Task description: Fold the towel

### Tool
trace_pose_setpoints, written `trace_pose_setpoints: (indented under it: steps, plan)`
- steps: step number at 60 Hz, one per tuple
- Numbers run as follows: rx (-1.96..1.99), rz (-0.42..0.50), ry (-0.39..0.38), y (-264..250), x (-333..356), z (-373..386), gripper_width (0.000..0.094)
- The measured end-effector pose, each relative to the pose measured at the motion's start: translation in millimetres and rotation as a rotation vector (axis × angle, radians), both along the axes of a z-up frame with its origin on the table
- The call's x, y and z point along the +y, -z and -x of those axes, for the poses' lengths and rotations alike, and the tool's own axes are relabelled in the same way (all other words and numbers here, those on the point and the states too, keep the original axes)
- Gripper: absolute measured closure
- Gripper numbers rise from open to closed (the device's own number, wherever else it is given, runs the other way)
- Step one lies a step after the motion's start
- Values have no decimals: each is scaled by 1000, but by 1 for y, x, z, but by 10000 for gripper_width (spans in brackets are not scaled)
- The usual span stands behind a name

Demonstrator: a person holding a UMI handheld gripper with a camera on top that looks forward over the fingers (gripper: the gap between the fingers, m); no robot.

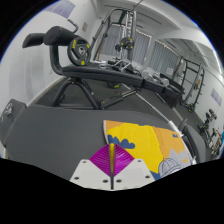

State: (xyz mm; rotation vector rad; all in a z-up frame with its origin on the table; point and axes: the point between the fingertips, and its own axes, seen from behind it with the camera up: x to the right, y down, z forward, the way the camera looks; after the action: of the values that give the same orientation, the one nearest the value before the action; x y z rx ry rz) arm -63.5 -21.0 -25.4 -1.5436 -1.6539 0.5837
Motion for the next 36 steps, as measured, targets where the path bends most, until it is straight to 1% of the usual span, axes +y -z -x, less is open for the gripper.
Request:
trace_pose_setpoints:
  steps: [2, 6, 9, 12, 20, 23, 28, 32, 36]
  plan:
    - [-9, 25, -11, -4, -5, -1, 926]
    - [-9, 117, -39, -22, -16, -5, 927]
    - [28, 156, -22, -49, -8, -8, 926]
    - [65, 159, -18, -79, 5, -4, 927]
    - [145, 242, 44, -138, 74, -9, 926]
    - [157, 245, 70, -149, 101, -11, 925]
    - [149, 229, 116, -143, 155, -10, 923]
    - [139, 204, 141, -127, 188, -12, 916]
    - [127, 156, 156, -106, 217, -11, 910]
